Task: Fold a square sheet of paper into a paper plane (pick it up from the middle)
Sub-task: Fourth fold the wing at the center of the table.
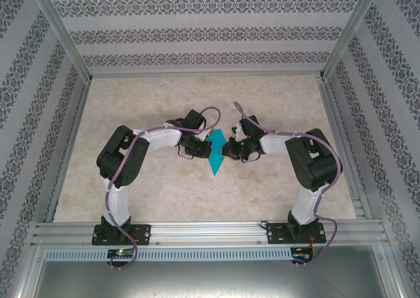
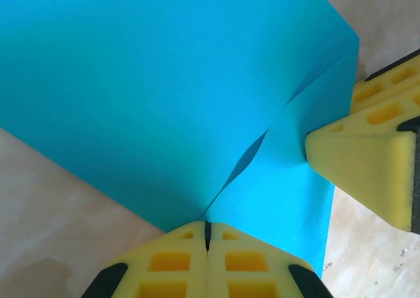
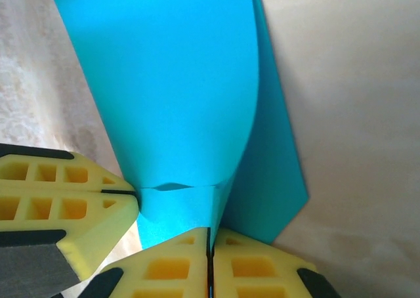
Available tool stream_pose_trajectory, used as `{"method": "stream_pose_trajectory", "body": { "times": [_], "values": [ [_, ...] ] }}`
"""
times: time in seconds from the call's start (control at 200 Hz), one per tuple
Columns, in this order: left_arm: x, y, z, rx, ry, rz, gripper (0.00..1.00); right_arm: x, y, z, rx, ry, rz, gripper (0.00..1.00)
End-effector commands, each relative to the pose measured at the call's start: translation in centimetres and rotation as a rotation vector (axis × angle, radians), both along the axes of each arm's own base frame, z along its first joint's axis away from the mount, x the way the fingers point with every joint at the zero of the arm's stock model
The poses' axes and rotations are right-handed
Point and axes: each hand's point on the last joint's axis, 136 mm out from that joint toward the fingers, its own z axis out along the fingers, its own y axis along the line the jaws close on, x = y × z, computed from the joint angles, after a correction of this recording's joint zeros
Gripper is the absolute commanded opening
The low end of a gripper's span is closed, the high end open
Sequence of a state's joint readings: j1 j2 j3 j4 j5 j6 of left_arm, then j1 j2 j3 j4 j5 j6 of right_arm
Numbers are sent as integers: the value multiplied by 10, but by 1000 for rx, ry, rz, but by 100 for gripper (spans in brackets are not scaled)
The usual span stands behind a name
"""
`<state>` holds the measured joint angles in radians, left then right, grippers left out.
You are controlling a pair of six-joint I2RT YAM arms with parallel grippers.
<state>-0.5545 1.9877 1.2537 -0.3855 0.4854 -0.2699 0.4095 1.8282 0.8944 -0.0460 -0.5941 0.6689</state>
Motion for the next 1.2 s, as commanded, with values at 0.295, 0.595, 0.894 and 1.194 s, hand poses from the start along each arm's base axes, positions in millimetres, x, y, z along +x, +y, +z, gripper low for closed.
{"method": "stream_pose_trajectory", "body": {
  "times": [0.295, 0.595, 0.894, 1.194],
  "values": [
    [-28, 29, -37, 111, 134, 38, 1, -1, 10, 12, -124, -63, 60, 6],
    [-31, 34, -44, 126, 145, 37, 0, -3, 15, 19, -162, -83, 76, 7],
    [-30, 37, -44, 134, 141, 39, 0, -7, -5, 22, -236, -87, 51, 7],
    [-30, 35, -43, 126, 144, 40, 0, -7, 1, 24, -242, -104, 71, 17]
  ]
}}
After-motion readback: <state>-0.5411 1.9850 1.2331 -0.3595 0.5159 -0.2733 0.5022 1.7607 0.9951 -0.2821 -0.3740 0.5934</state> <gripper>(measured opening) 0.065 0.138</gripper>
